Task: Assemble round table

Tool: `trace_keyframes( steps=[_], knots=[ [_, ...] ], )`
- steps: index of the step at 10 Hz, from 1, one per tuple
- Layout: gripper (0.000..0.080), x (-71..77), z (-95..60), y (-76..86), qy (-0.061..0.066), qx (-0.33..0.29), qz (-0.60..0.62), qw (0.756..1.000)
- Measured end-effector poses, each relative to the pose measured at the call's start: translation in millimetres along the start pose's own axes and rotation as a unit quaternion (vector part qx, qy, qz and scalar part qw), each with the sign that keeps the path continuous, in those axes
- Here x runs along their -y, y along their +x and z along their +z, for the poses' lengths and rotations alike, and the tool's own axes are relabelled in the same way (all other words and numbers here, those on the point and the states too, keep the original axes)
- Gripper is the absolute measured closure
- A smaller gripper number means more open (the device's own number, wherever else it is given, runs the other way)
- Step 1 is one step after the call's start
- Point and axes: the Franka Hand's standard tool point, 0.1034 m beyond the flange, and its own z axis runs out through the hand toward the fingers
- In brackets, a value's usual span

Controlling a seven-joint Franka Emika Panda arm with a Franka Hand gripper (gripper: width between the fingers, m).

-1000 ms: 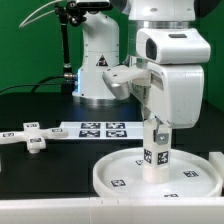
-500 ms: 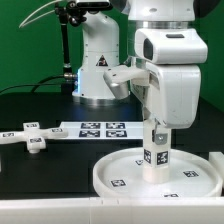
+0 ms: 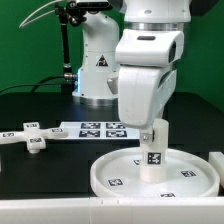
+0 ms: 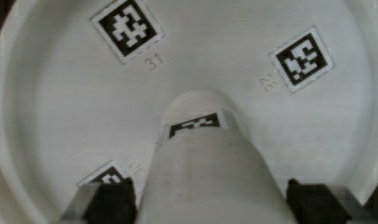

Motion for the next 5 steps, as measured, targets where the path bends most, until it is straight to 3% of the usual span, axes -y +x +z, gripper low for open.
trace_keyframes(
  steps=[5],
  knots=[
    [0.0389,0.9,0.1,1.2,0.000,0.000,0.175,0.985]
  ],
)
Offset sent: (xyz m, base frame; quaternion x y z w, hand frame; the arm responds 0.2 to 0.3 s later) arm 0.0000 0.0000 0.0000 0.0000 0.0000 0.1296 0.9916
